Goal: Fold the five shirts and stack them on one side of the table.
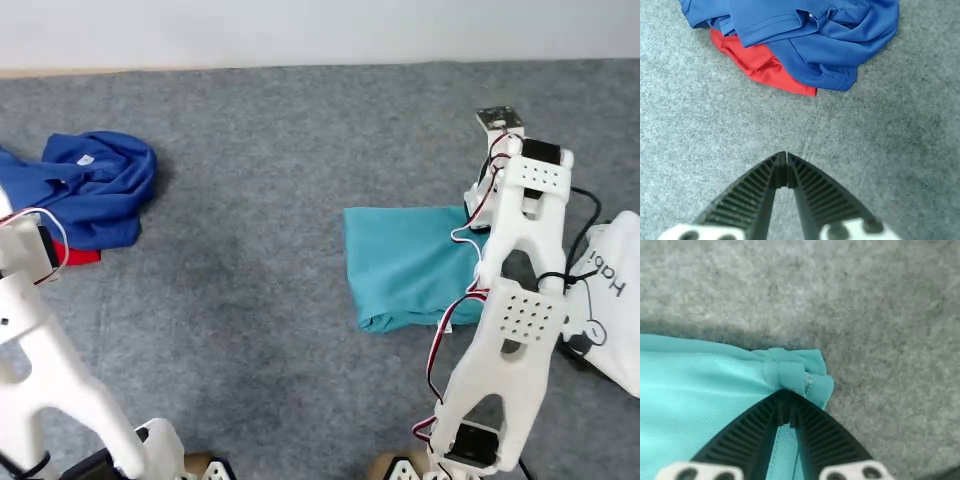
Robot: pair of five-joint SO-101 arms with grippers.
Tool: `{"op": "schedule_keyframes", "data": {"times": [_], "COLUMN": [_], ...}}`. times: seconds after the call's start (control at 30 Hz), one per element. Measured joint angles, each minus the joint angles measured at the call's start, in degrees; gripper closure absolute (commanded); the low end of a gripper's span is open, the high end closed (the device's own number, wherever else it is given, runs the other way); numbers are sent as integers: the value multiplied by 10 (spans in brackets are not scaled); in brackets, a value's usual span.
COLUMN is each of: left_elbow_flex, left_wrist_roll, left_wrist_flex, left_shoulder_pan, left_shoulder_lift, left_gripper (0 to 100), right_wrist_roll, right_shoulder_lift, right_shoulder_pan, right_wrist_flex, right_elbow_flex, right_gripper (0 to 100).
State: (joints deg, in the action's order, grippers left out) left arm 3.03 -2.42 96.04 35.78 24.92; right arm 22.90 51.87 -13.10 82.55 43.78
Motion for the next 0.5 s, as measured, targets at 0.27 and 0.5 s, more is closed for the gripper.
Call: {"op": "schedule_keyframes", "data": {"times": [0.27, 0.5], "left_elbow_flex": [0, 0], "left_wrist_roll": [0, 0], "left_wrist_flex": [0, 0], "left_shoulder_pan": [0, 0], "left_shoulder_lift": [0, 0], "left_gripper": [992, 992], "right_wrist_roll": [0, -11], "right_shoulder_lift": [-92, -144], "right_shoulder_pan": [29, 43], "right_wrist_flex": [41, 146], "right_elbow_flex": [0, 0], "right_gripper": [990, 990]}}
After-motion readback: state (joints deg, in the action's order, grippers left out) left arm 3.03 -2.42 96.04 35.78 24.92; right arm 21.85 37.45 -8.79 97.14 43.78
